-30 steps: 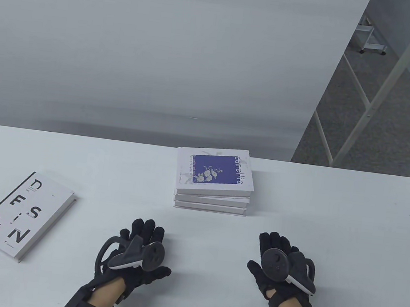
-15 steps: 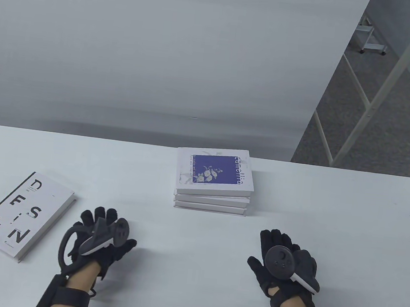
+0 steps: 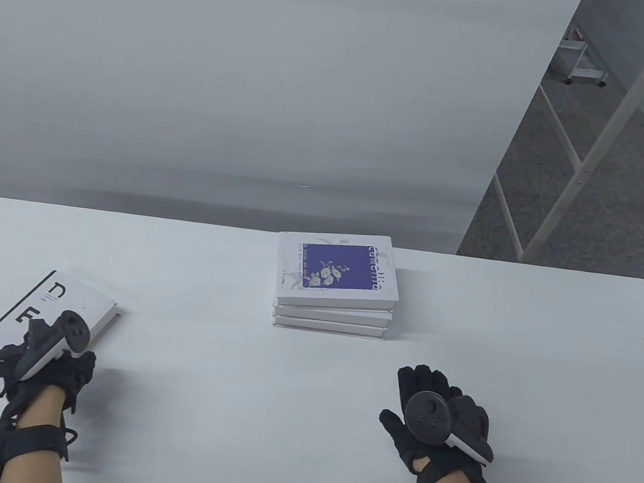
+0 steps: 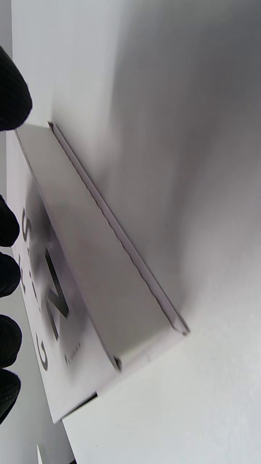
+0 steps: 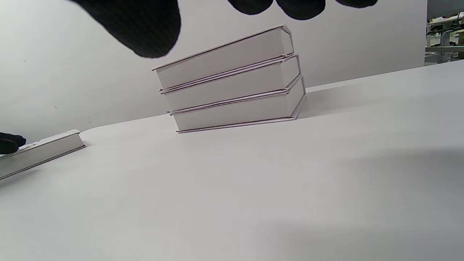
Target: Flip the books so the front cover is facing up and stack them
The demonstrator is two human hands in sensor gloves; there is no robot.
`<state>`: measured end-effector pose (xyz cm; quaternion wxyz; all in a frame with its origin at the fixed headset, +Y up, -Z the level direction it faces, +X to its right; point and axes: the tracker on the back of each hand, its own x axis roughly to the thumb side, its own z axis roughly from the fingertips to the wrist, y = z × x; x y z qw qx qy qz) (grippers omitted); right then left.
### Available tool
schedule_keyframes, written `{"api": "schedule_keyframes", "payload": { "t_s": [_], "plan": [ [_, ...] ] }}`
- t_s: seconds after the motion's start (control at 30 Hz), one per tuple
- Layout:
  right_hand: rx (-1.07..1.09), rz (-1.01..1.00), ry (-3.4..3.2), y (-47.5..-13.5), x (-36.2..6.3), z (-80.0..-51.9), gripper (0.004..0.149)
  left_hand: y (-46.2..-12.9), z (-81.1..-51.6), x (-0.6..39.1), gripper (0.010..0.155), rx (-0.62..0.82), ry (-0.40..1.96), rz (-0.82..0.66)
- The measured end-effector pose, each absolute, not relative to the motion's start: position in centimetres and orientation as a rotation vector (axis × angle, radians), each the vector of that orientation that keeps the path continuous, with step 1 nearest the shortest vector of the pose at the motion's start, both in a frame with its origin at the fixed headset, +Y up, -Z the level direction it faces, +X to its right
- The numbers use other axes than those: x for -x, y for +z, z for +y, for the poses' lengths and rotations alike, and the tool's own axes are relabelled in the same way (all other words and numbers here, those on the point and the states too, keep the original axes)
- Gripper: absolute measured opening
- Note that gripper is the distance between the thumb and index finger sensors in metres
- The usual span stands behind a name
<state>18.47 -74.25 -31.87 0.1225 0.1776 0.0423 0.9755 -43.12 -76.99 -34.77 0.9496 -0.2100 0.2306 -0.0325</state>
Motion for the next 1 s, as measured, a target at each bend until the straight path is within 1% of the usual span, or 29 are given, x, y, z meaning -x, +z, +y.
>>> {"api": "schedule_keyframes", "payload": {
  "t_s": [0.07, 0.17, 0.27, 0.33, 0.43, 0.5, 0.57, 0.6, 0.67, 0.77, 1.0],
  "plan": [
    [-0.516, 0.138, 2.84, -32.0, -18.5, -74.5, 0.077, -34.4, -77.5, 44.1, 0.081, 0.444, -0.072, 0.468],
    [-0.516, 0.153, 2.841, -32.0, -18.3, -74.7, 0.077, -34.1, -77.7, 44.8, 0.078, 0.418, -0.026, 0.45],
    [-0.522, 0.163, 2.847, -32.1, -18.1, -74.9, 0.077, -34.3, -76.7, 45.0, 0.073, 0.412, -0.059, 0.422],
    [-0.528, 0.171, 2.848, -32.1, -17.9, -75.0, 0.077, -34.5, -75.9, 44.3, 0.071, 0.413, -0.109, 0.397],
    [-0.538, 0.178, 2.848, -32.0, -17.8, -75.0, 0.077, -35.3, -75.1, 43.0, 0.056, 0.379, -0.21, 0.354],
    [-0.535, 0.17, 2.844, -31.9, -17.8, -75.0, 0.077, -35.8, -75.3, 42.1, 0.051, 0.363, -0.264, 0.346],
    [-0.529, 0.167, 2.845, -31.8, -17.9, -74.9, 0.077, -36.0, -75.8, 41.8, 0.052, 0.373, -0.395, 0.307],
    [-0.528, 0.166, 2.845, -31.7, -18.0, -74.9, 0.077, -36.1, -76.0, 41.8, 0.055, 0.39, -0.417, 0.304],
    [-0.52, 0.17, 2.844, -31.6, -18.2, -75.0, 0.077, -36.0, -76.6, 42.0, 0.056, 0.388, -0.397, 0.297],
    [-0.503, 0.175, 2.832, -31.7, -18.4, -75.0, 0.077, -35.8, -77.1, 42.5, 0.056, 0.384, -0.266, 0.324],
    [-0.5, 0.182, 2.827, -31.7, -18.4, -75.0, 0.077, -35.8, -75.9, 41.3, 0.054, 0.381, -0.327, 0.244]
  ]
}}
